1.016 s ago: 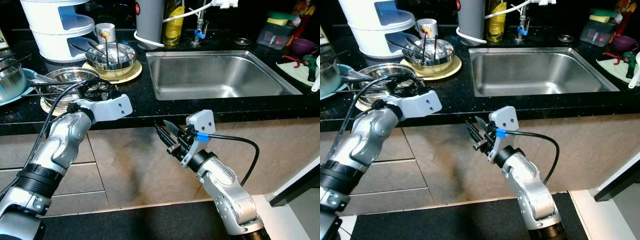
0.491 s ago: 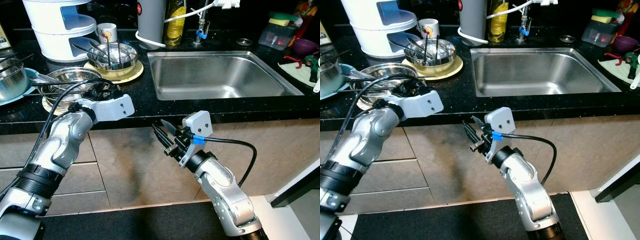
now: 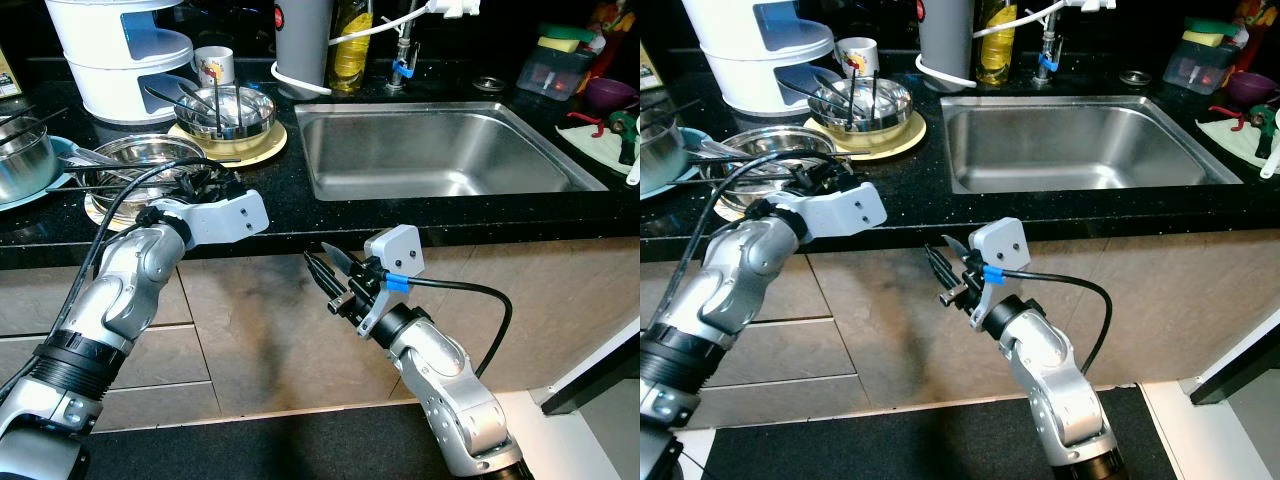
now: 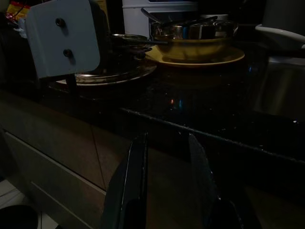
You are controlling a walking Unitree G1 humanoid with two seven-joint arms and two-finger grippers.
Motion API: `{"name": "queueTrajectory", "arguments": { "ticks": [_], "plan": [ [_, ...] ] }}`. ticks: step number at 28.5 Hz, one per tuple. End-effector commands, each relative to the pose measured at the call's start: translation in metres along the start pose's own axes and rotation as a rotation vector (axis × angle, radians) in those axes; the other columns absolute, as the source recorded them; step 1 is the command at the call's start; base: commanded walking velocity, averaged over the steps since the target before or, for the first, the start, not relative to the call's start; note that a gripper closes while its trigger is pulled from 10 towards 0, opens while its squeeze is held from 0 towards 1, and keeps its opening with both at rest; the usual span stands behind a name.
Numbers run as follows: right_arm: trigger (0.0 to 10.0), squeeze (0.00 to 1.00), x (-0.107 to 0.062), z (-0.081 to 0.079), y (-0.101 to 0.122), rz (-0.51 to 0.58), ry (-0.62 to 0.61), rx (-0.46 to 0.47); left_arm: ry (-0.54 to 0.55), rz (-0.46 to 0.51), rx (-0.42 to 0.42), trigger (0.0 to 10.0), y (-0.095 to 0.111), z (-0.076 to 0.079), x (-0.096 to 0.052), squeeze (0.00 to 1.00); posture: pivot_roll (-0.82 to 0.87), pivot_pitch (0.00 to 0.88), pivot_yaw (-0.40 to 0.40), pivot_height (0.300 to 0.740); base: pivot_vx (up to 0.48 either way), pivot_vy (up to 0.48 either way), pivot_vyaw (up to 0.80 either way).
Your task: Kitchen organization
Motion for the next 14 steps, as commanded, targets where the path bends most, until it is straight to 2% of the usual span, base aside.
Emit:
{"name": "queueTrajectory", "arguments": {
  "ticks": [1, 14],
  "plan": [
    [10.0, 0.0, -0.0028, 0.0002, -0.002, 0.001, -0.01, 0.002, -0.028, 0.002, 0.0, 0.0, 0.0001, 0.0057, -0.0018, 0.0, -0.08, 0.178, -0.029, 0.74, 0.0, 0.0, 0.0],
    [10.0, 0.0, -0.0028, 0.0021, -0.0027, -0.002, -0.016, 0.009, -0.006, 0.006, 0.001, 0.0, 0.0009, -0.0043, 0.0009, 0.0, -0.08, 0.183, -0.03, 0.74, 0.0, 0.0, 0.0]
  ]
}}
Point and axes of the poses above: a point about 5 cm out from each wrist's last joint towards the gripper, its own x axis pointing out of the wrist towards the gripper, its own y axis along the axis of the wrist's last joint, z = x × y, the point moved 2 cm from there along x, pointing out of the wrist towards the gripper, and after that the axes turned 10 degrees about -x, right-handed, at the moved point
